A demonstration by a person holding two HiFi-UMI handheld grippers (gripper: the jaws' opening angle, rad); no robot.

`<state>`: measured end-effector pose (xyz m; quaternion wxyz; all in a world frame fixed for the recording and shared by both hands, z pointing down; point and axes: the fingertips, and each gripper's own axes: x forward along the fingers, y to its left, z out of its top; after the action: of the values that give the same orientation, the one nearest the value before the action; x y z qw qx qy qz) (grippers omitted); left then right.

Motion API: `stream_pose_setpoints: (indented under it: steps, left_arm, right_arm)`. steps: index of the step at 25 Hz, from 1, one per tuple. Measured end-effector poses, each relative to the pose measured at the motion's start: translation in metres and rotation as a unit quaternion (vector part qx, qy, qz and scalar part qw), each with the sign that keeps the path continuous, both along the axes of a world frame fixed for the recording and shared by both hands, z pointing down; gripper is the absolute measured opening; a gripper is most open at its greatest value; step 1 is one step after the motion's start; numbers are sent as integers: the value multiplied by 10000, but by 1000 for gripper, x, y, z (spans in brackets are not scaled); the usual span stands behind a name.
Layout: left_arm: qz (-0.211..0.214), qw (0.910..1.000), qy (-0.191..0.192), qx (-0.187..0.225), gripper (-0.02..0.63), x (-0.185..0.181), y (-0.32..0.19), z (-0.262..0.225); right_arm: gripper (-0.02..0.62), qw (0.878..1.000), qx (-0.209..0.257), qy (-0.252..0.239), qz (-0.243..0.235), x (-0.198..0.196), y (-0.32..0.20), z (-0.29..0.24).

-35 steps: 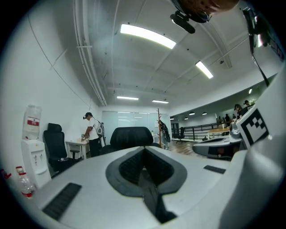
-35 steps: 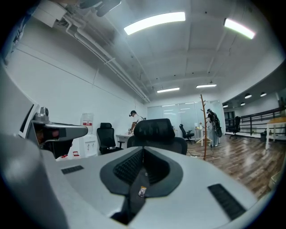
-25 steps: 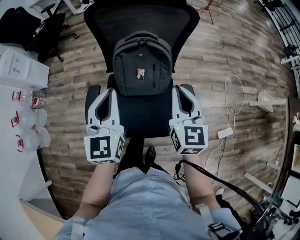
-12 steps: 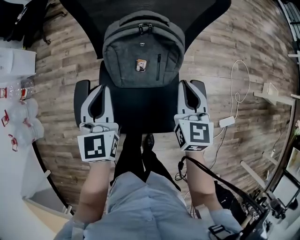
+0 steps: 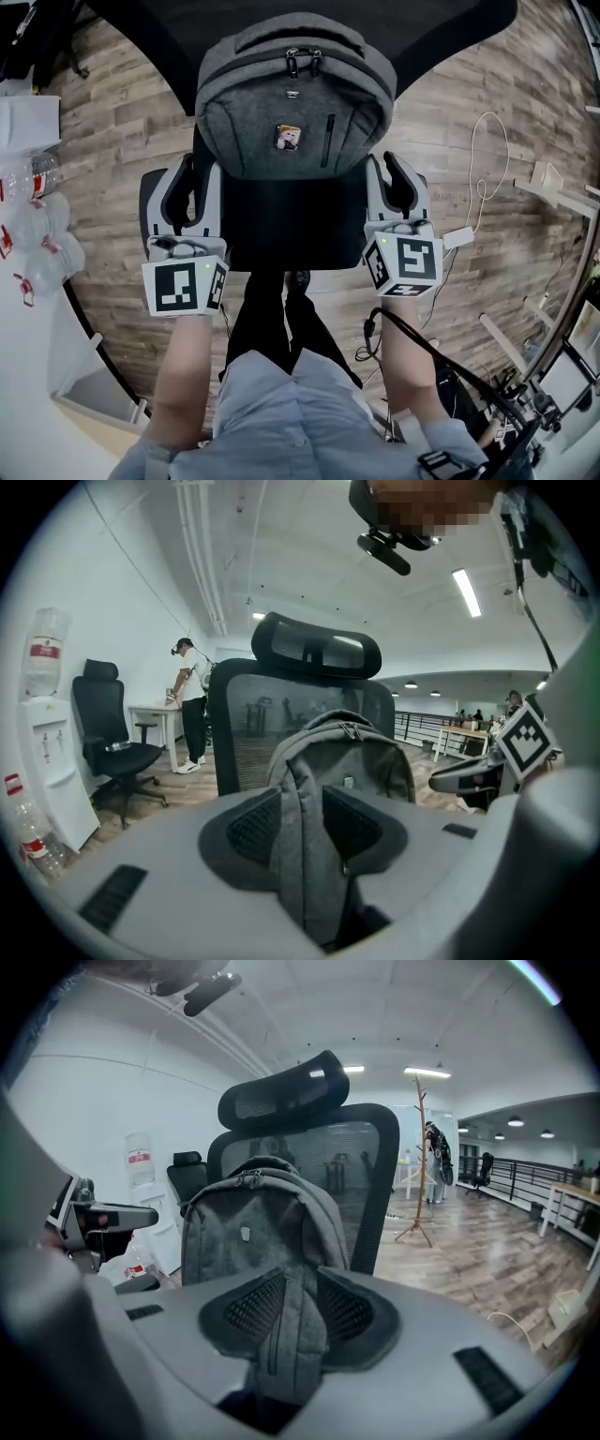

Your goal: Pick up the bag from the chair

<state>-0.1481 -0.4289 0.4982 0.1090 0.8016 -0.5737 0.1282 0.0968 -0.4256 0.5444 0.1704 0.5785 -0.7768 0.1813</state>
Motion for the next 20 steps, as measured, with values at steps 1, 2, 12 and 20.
stream_pose_setpoints:
  steps: [1,2,12,20]
  left_arm:
    - [25,10000,37,-39,156,0,-4,3]
    - [45,9999,78,-91,194,0,-7,7]
    - [147,9986,244,-450,353,-3,-37,40]
    - [325,9980,293,-463,368,-9,-63,58]
  right_arm:
    - [128,10000,-28,-12,-34,0,-3,3]
    - [165,10000,-45,-27,-57,-1,-6,6]
    - [338,9996,-152,-227,-19,3,-34,28]
    - [350,9991,-364,-148,-160,-4,-54,55]
